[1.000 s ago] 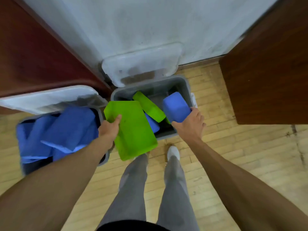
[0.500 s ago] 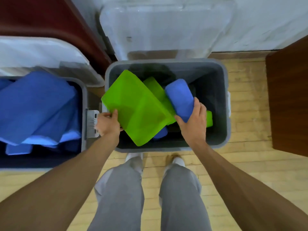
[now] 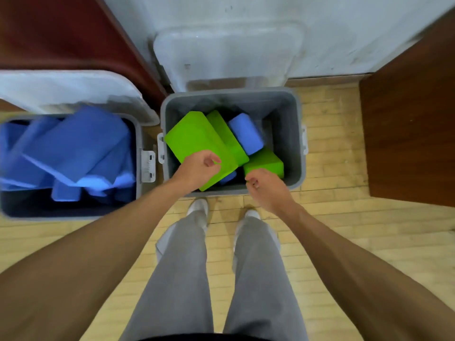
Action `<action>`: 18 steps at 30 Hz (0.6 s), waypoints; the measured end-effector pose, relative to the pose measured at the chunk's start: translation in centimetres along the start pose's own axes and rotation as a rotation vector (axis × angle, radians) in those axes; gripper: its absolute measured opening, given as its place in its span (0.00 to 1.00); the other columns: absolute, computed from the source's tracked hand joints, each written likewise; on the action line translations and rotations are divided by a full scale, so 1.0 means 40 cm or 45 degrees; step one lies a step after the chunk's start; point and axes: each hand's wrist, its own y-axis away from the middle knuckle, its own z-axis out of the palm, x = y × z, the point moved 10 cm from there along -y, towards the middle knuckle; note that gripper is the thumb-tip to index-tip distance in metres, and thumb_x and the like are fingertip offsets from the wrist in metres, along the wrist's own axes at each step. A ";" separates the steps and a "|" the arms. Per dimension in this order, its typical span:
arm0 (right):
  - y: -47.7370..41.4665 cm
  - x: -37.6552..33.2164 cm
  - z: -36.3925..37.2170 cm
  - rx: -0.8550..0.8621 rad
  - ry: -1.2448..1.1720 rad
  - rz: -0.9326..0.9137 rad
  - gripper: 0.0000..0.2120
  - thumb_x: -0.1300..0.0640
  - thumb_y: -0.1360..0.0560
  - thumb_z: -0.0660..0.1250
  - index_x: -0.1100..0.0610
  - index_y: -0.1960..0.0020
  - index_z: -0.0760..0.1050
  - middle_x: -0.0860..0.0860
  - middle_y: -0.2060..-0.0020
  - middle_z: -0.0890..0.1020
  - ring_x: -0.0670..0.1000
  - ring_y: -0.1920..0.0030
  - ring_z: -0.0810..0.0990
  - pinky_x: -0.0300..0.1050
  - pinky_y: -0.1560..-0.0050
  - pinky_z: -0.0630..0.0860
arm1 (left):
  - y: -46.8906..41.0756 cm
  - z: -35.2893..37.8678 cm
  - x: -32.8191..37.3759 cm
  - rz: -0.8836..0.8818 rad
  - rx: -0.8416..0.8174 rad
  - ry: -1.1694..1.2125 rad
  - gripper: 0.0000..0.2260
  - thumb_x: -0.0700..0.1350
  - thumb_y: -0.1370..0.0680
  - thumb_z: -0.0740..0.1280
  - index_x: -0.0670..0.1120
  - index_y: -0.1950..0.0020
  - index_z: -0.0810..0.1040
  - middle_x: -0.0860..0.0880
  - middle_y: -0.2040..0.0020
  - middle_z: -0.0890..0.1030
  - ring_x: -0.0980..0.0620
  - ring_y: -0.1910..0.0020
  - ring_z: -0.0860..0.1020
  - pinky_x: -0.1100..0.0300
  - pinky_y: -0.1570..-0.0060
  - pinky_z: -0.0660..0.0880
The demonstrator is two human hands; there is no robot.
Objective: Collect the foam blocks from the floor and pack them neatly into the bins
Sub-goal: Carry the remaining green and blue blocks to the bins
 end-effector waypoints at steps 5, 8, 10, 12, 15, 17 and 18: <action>0.246 -0.179 -0.162 -0.254 0.089 -0.075 0.10 0.55 0.22 0.61 0.54 0.45 0.77 0.52 0.48 0.80 0.55 0.47 0.78 0.48 0.47 0.74 | 0.323 -0.113 0.100 -0.140 0.014 -0.052 0.07 0.49 0.21 0.64 0.51 0.46 0.78 0.50 0.48 0.79 0.50 0.47 0.77 0.55 0.47 0.73; 0.379 -0.269 -0.248 -0.364 0.183 -0.076 0.11 0.55 0.22 0.60 0.55 0.44 0.77 0.52 0.47 0.81 0.55 0.46 0.78 0.47 0.47 0.74 | 0.533 -0.161 0.128 -0.212 0.011 -0.013 0.08 0.48 0.21 0.64 0.48 0.45 0.79 0.49 0.48 0.81 0.51 0.48 0.78 0.58 0.50 0.72; 0.445 -0.332 -0.280 -0.410 0.210 -0.100 0.10 0.56 0.22 0.60 0.57 0.46 0.78 0.53 0.49 0.82 0.55 0.48 0.79 0.50 0.47 0.76 | 0.657 -0.195 0.125 -0.252 0.054 -0.004 0.09 0.48 0.21 0.64 0.47 0.45 0.80 0.49 0.48 0.81 0.52 0.49 0.78 0.59 0.51 0.72; 0.489 -0.397 -0.284 -0.429 0.258 -0.137 0.11 0.57 0.22 0.59 0.61 0.46 0.78 0.56 0.51 0.82 0.57 0.49 0.79 0.52 0.48 0.77 | 0.765 -0.232 0.104 -0.276 0.131 0.032 0.08 0.49 0.22 0.65 0.49 0.46 0.80 0.50 0.48 0.81 0.52 0.49 0.77 0.59 0.51 0.72; 0.528 -0.507 -0.237 -0.459 0.384 -0.245 0.12 0.56 0.21 0.58 0.63 0.46 0.76 0.58 0.52 0.81 0.59 0.51 0.79 0.54 0.50 0.77 | 0.913 -0.277 0.029 -0.322 0.265 0.118 0.04 0.49 0.22 0.66 0.52 0.49 0.78 0.52 0.51 0.79 0.53 0.51 0.77 0.59 0.52 0.73; 0.560 -0.594 -0.171 -0.514 0.453 -0.350 0.11 0.54 0.21 0.60 0.59 0.45 0.76 0.54 0.51 0.82 0.55 0.51 0.80 0.50 0.50 0.77 | 1.011 -0.291 -0.054 -0.370 0.339 0.198 0.04 0.49 0.22 0.65 0.53 0.49 0.78 0.53 0.52 0.79 0.53 0.52 0.77 0.59 0.54 0.73; 0.580 -0.638 -0.130 -0.551 0.485 -0.389 0.11 0.53 0.21 0.61 0.57 0.44 0.77 0.52 0.50 0.82 0.53 0.50 0.79 0.48 0.49 0.77 | 1.062 -0.295 -0.102 -0.394 0.377 0.241 0.05 0.50 0.22 0.65 0.53 0.49 0.78 0.53 0.52 0.79 0.53 0.52 0.77 0.59 0.55 0.73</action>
